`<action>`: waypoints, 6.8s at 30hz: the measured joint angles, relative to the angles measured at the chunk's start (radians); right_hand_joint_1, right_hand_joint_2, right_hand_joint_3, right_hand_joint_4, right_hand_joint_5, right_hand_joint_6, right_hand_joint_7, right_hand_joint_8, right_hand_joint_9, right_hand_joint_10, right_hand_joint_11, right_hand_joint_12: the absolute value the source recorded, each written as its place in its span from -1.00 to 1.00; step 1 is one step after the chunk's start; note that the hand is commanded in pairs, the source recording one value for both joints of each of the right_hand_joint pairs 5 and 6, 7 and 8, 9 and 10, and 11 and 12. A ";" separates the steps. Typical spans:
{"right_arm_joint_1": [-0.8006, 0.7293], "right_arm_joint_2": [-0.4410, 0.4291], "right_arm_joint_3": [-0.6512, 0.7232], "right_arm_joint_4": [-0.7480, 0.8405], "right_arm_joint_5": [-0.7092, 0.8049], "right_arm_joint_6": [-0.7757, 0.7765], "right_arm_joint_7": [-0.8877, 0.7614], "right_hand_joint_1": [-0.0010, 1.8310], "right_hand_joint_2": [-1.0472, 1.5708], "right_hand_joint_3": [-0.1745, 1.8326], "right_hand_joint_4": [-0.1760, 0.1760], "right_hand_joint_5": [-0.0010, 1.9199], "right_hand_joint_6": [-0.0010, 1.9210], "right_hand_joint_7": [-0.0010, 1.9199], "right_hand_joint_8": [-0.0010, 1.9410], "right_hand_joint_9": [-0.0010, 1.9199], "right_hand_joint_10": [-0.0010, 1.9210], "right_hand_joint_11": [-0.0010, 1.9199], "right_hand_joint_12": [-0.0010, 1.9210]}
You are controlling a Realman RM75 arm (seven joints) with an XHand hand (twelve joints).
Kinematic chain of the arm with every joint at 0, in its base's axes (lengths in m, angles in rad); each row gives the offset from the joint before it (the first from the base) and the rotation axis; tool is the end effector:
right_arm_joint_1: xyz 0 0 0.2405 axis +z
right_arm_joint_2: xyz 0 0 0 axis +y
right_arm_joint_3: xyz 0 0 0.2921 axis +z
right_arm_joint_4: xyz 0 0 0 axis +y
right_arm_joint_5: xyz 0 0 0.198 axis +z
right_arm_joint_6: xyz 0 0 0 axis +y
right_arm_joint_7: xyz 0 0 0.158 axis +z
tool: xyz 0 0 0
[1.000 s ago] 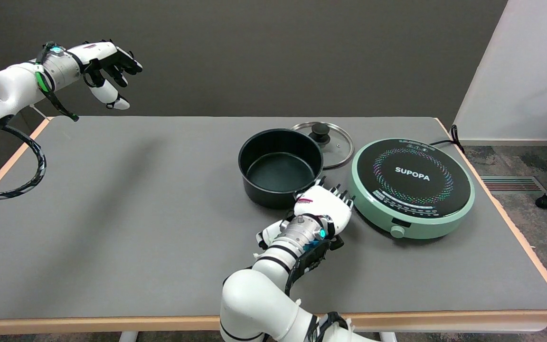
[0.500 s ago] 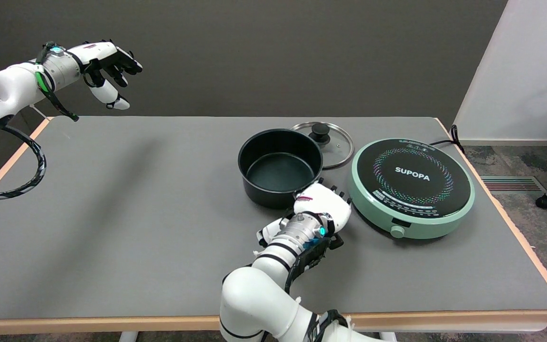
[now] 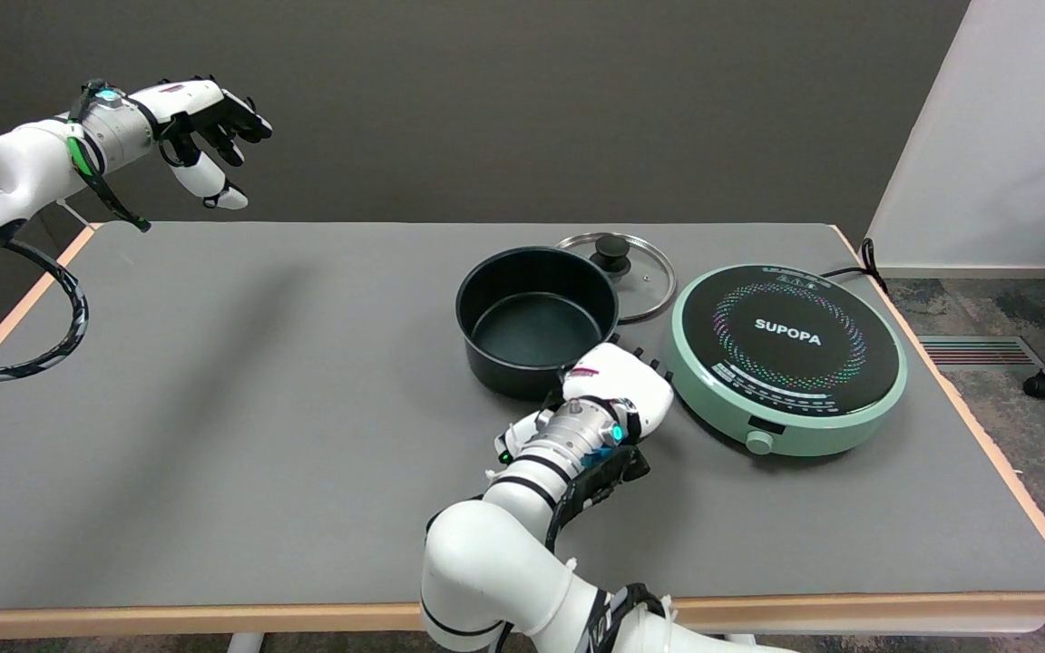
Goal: Pick up the pot.
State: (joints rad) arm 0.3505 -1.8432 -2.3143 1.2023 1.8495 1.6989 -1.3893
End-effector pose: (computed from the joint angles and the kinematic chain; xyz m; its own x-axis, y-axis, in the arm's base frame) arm -0.2878 -0.3316 0.1427 0.9477 0.0296 0.3177 -0.2142 0.7970 0.5647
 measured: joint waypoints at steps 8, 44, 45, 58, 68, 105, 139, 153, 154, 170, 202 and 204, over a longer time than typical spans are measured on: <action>0.002 0.001 0.011 0.016 0.003 0.003 -0.032 0.21 -0.45 0.45 0.05 -0.93 -0.93 -0.93 -0.94 -0.93 -0.93 -0.93 -0.93; 0.019 -0.018 -0.020 0.034 0.066 0.087 -0.073 0.24 -0.40 0.36 1.00 -0.85 -0.85 -0.85 -0.85 -0.85 -0.85 -0.85 -0.85; 0.019 -0.019 -0.020 0.034 0.067 0.088 -0.073 0.24 -0.40 0.37 1.00 -0.84 -0.84 -0.84 -0.84 -0.84 -0.84 -0.84 -0.84; 0.012 -0.021 -0.025 0.036 0.073 0.098 -0.067 0.26 -0.31 0.37 1.00 -0.78 -0.78 -0.78 -0.78 -0.78 -0.78 -0.78 -0.78; 0.005 -0.022 -0.025 0.040 0.074 0.100 -0.050 0.26 -0.32 0.37 1.00 -0.63 -0.63 -0.63 -0.64 -0.63 -0.63 -0.63 -0.63; 0.003 -0.015 -0.017 0.063 0.062 0.094 -0.031 0.33 -0.33 0.24 0.10 0.07 0.07 0.07 0.06 0.07 0.07 0.07 0.07; 0.034 0.015 0.047 0.052 0.167 0.046 -0.007 0.32 -0.06 0.02 -0.56 0.67 0.67 0.67 0.65 0.67 0.67 0.67 0.67; 0.044 0.016 0.085 0.058 0.186 0.045 -0.009 0.30 0.28 0.02 -0.55 0.62 0.61 0.62 0.60 0.62 0.61 0.62 0.61; 0.045 0.017 0.087 0.058 0.187 0.046 -0.008 0.29 0.29 0.02 -0.55 0.61 0.61 0.61 0.60 0.61 0.61 0.61 0.61; 0.043 0.029 0.112 0.081 0.191 0.045 0.002 0.21 0.14 0.02 -0.44 0.79 0.79 0.79 0.77 0.79 0.79 0.79 0.79; 0.053 0.053 0.123 0.126 0.227 -0.002 -0.006 0.11 0.75 0.00 -0.28 0.99 0.99 0.99 0.97 0.99 0.99 0.99 0.99; 0.053 0.055 0.123 0.130 0.226 -0.003 -0.006 0.10 0.77 0.00 -0.29 0.99 0.99 0.99 0.97 0.99 0.99 0.99 0.99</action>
State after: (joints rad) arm 0.4035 -1.7877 -2.1916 1.3321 2.0755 1.6956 -1.3950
